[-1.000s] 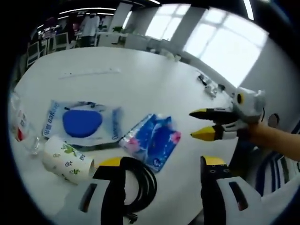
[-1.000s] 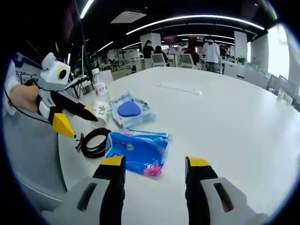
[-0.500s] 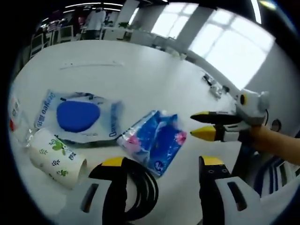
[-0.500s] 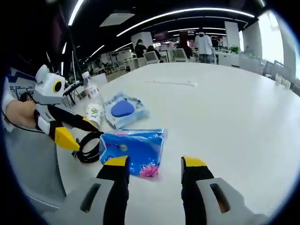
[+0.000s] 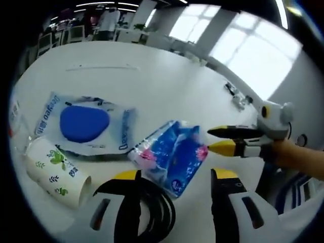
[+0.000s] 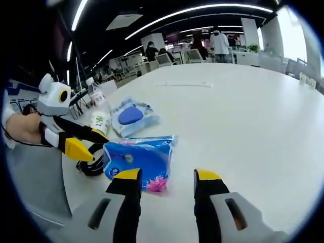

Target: Arrange the tabletop items into an orderly group along one side of the table until the central work area is clear of visible clutter.

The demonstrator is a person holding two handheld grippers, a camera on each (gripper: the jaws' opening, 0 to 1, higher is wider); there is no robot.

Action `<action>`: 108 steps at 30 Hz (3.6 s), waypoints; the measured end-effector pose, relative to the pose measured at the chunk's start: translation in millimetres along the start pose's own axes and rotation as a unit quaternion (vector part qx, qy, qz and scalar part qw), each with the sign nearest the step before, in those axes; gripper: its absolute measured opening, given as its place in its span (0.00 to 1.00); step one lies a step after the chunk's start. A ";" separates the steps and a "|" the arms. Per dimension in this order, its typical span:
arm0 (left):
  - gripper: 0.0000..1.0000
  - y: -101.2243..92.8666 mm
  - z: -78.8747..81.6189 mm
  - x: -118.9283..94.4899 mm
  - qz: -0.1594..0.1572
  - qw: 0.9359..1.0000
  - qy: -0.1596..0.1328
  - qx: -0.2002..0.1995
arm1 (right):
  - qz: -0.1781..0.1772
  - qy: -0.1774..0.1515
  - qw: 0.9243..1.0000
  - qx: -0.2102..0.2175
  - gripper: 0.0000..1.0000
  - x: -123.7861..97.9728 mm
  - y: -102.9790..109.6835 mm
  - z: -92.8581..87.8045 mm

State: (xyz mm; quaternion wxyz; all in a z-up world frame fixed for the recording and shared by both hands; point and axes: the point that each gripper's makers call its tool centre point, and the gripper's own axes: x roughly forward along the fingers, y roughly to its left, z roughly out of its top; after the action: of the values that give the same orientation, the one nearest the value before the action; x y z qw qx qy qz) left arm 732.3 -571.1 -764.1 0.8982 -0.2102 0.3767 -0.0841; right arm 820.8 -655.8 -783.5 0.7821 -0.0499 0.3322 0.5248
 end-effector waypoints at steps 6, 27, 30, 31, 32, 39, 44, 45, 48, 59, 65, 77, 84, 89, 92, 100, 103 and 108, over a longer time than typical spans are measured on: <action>0.47 9.7 -1.9 5.6 0.010 1.000 0.004 -0.008 | 0.013 0.003 1.000 0.001 0.36 7.7 2.5 -0.5; 0.00 8.1 5.5 6.1 0.018 0.998 -0.004 -0.059 | -0.001 -0.010 1.000 0.019 0.00 6.6 -5.8 -6.0; 0.00 8.9 13.0 5.5 0.018 0.998 -0.013 -0.050 | -0.009 -0.029 0.999 0.041 0.00 -0.3 -7.6 0.9; 0.00 9.1 15.6 4.8 0.018 0.998 -0.017 -0.052 | -0.012 -0.034 0.999 0.041 0.00 -2.6 -9.0 3.4; 0.00 12.3 19.7 5.7 0.016 0.998 -0.022 -0.056 | -0.012 -0.044 0.998 0.043 0.00 -5.8 -9.4 8.0; 0.00 7.5 34.9 7.0 0.012 0.999 -0.034 -0.041 | -0.016 -0.060 0.997 0.053 0.00 -15.4 -13.4 17.7; 0.00 4.8 44.9 13.7 0.015 0.999 -0.032 0.008 | -0.028 -0.069 0.996 0.055 0.00 -20.6 -21.0 22.2; 0.00 3.7 47.1 15.0 0.014 0.999 -0.033 0.011 | -0.030 -0.070 0.996 0.056 0.00 -21.5 -22.8 22.5; 0.00 -3.4 53.6 19.0 0.016 0.999 -0.032 0.031 | -0.036 -0.076 0.995 0.060 0.00 -25.7 -28.0 24.6; 0.00 -15.0 81.6 32.9 0.010 0.997 -0.031 0.067 | -0.056 -0.097 0.991 0.066 0.00 -38.7 -45.4 34.1; 0.00 -17.7 88.9 37.8 0.014 0.997 -0.032 0.076 | -0.062 -0.106 0.990 0.069 0.00 -40.0 -52.0 39.6; 0.00 -28.4 100.8 54.3 0.014 0.992 -0.024 0.124 | -0.083 -0.107 0.988 0.072 0.00 -44.9 -68.1 30.6; 0.00 -35.2 104.4 69.4 0.016 0.986 -0.015 0.163 | -0.098 -0.108 0.987 0.074 0.00 -48.4 -80.3 29.8; 0.00 -39.5 103.3 71.3 0.022 0.985 -0.012 0.171 | -0.103 -0.111 0.986 0.066 0.00 -47.4 -88.7 34.3; 0.00 -40.7 105.6 73.7 0.022 0.985 -0.011 0.173 | -0.107 -0.111 0.986 0.063 0.00 -47.3 -95.4 36.4; 0.00 -36.0 98.7 89.7 0.031 0.983 0.010 0.183 | -0.119 -0.088 0.987 0.061 0.00 -37.6 -105.2 26.0; 0.00 -36.6 95.9 93.5 0.030 0.982 0.013 0.186 | -0.124 -0.083 0.987 0.060 0.00 -34.9 -106.5 23.5; 0.00 -30.0 94.3 102.1 0.029 0.982 0.019 0.183 | -0.127 -0.079 0.987 0.066 0.00 -32.9 -111.7 18.4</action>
State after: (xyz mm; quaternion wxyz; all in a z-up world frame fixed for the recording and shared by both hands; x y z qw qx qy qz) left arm 871.4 -600.0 -757.2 0.9163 -0.0294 0.3778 -0.1297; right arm 917.2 -723.6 -780.6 0.8679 0.0016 0.2943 0.4002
